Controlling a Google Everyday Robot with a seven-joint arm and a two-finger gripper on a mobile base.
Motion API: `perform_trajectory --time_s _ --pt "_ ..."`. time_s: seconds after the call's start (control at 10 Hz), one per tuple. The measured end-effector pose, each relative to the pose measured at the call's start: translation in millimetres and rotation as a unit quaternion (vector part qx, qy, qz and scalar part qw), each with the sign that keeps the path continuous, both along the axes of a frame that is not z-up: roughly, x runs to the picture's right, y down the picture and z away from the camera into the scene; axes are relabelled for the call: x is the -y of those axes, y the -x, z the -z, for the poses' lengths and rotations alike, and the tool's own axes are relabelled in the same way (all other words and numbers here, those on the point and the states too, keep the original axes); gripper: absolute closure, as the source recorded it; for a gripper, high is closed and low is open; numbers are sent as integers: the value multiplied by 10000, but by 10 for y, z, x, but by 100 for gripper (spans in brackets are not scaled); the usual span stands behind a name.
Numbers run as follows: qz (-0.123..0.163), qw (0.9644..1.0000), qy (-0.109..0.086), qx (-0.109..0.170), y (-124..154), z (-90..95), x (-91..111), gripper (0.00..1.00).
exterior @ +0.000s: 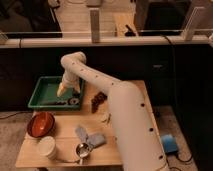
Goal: Place brush in tray
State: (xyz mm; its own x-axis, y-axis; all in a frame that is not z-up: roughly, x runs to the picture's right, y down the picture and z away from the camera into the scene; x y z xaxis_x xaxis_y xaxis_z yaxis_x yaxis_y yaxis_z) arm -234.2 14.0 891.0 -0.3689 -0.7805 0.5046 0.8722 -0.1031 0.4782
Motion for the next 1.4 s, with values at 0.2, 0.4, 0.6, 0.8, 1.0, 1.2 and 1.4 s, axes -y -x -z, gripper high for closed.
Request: perform_trajectory --time_s 0.2,0.4,0.6,0.8,1.0,1.2,1.4 --pt "0 10000 0 0 0 0 0 21" --pt "0 10000 0 0 0 0 0 21" --pt "0 10000 0 0 0 0 0 21" --pt "0 10000 -1 0 0 0 1 21" --pt "0 10000 -1 0 0 0 1 21" --pt "0 10000 0 0 0 0 0 21" --pt "0 10000 -1 0 0 1 1 21"
